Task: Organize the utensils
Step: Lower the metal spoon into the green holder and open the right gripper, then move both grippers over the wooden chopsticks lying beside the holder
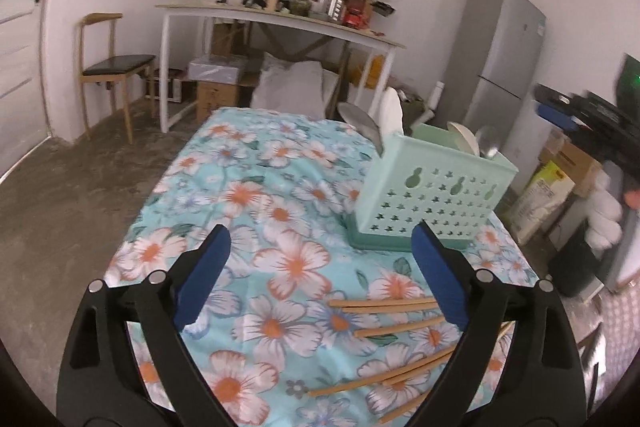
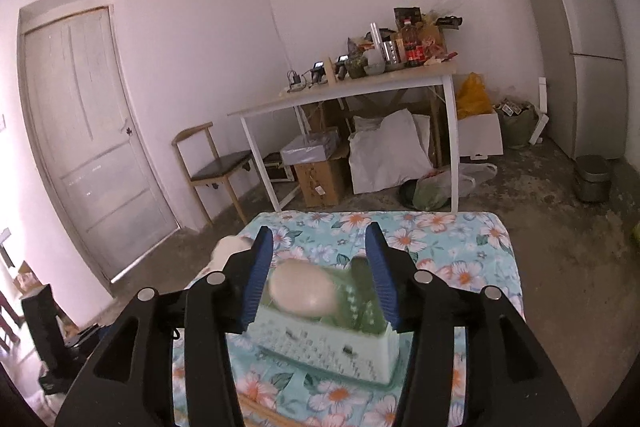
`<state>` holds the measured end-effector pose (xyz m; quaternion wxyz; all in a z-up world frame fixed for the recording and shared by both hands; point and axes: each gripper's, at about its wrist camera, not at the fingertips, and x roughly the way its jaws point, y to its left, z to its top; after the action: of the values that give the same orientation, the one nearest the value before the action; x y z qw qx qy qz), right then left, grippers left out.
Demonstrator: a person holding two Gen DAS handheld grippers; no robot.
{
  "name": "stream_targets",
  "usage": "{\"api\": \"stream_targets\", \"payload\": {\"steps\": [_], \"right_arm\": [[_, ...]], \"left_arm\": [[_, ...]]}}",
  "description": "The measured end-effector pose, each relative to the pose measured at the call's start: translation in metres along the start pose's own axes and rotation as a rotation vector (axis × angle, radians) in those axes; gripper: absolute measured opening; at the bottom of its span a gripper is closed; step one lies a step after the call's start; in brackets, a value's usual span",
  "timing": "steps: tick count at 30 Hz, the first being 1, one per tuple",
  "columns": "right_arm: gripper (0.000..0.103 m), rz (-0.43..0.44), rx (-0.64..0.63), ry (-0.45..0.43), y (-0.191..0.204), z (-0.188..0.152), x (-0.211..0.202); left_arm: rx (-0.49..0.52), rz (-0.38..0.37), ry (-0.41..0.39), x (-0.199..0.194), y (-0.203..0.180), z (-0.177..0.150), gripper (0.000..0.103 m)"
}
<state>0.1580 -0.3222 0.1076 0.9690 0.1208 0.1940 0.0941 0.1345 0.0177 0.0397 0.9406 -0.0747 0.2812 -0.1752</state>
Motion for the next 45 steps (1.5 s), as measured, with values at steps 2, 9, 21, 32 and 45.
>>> {"api": "stream_targets", "payload": {"steps": [2,9,21,32,45], "right_arm": [[0.053,0.012,0.002,0.013,0.004,-0.013,-0.016],[0.071,0.03,-0.049,0.165,0.03,-0.073,-0.033],[0.081,0.039,-0.07,0.399,0.075,-0.174,-0.029],[0.081,0.071,0.123,0.486,0.055,-0.207,-0.025],[0.081,0.024,0.292,0.466,0.014,-0.213,-0.032]], "left_arm": [[-0.006,0.023,-0.016,-0.006,0.003,0.0,0.09],[-0.026,0.132,0.008,-0.019,0.022,-0.006,0.093],[-0.024,0.285,0.013,-0.052,0.04,-0.029,0.094],[-0.009,0.183,0.21,-0.03,0.011,-0.082,0.094],[0.012,-0.192,0.241,-0.034,-0.043,-0.118,0.094]]}}
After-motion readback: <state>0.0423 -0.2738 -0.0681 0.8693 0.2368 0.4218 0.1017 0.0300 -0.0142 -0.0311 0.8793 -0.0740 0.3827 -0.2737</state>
